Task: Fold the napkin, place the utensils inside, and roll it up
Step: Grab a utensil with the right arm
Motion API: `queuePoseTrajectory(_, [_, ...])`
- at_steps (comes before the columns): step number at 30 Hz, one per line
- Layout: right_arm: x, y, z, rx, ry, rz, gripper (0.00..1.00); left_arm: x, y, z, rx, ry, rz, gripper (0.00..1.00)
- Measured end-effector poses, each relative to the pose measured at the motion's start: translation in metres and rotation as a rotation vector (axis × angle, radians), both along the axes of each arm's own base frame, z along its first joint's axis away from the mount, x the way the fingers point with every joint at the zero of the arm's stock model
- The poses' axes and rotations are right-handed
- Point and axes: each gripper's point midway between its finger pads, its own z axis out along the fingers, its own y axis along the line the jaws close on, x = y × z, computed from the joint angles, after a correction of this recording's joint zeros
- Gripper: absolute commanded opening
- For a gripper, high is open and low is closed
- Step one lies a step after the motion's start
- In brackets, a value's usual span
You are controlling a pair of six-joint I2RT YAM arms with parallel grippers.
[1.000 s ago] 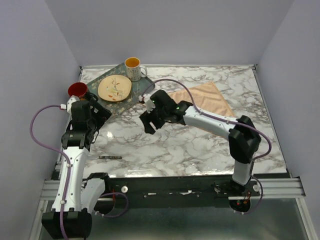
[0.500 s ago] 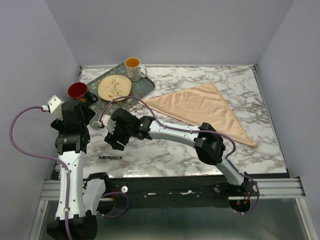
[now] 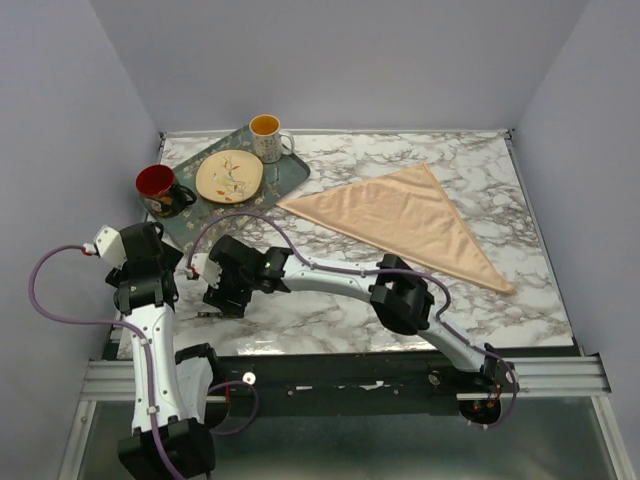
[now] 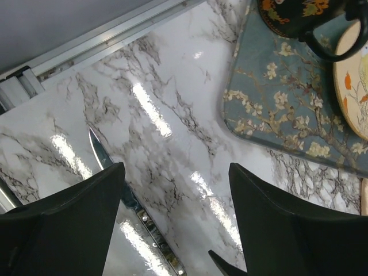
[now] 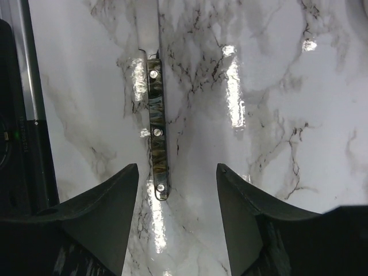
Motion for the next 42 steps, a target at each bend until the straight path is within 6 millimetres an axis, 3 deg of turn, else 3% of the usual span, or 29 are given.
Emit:
queuePoseTrajectory(4, [-0.017, 0.004, -0.002, -0.006, -0.014, 0.046, 0.66, -0.005, 0.007, -0.024, -0.079, 0.052, 0.062, 0.79])
queuePoseTrajectory(7, [-0.034, 0.008, -0.002, -0.007, -0.019, 0.080, 0.65, -0.005, 0.004, -0.045, -0.142, 0.108, 0.067, 0.78])
queuePoseTrajectory(11, [-0.045, 0.010, -0.012, -0.023, -0.017, 0.097, 0.64, -0.007, -0.004, -0.057, -0.196, 0.117, 0.067, 0.76])
queuePoseTrajectory(16, [-0.042, 0.009, -0.033, -0.056, -0.033, 0.089, 0.49, -0.009, -0.011, -0.065, -0.256, 0.102, 0.076, 0.75])
queuePoseTrajectory(20, [-0.035, 0.008, -0.034, -0.064, -0.068, 0.078, 0.37, -0.012, -0.015, -0.074, -0.293, 0.106, 0.096, 0.74])
queuePoseTrajectory(24, [-0.029, 0.008, -0.034, -0.068, -0.097, 0.058, 0.04, -0.012, -0.016, -0.079, -0.318, 0.115, 0.114, 0.74])
queuePoseTrajectory(30, [-0.022, 0.005, -0.035, -0.055, -0.144, 0.056, 0.01, -0.014, -0.018, -0.089, -0.337, 0.157, 0.117, 0.73])
queuePoseTrajectory(34, [-0.017, -0.017, -0.036, -0.077, -0.167, 0.041, 0.01, -0.009, -0.014, -0.079, -0.311, 0.146, 0.095, 0.73])
queuePoseTrajectory(38, [-0.005, -0.064, -0.037, -0.121, -0.148, -0.013, 0.01, 0.002, -0.009, -0.060, -0.269, 0.106, 0.065, 0.73])
queuePoseTrajectory(42, [0.008, -0.098, -0.038, -0.139, -0.132, -0.075, 0.01, 0.012, -0.016, -0.054, -0.248, 0.100, 0.008, 0.73])
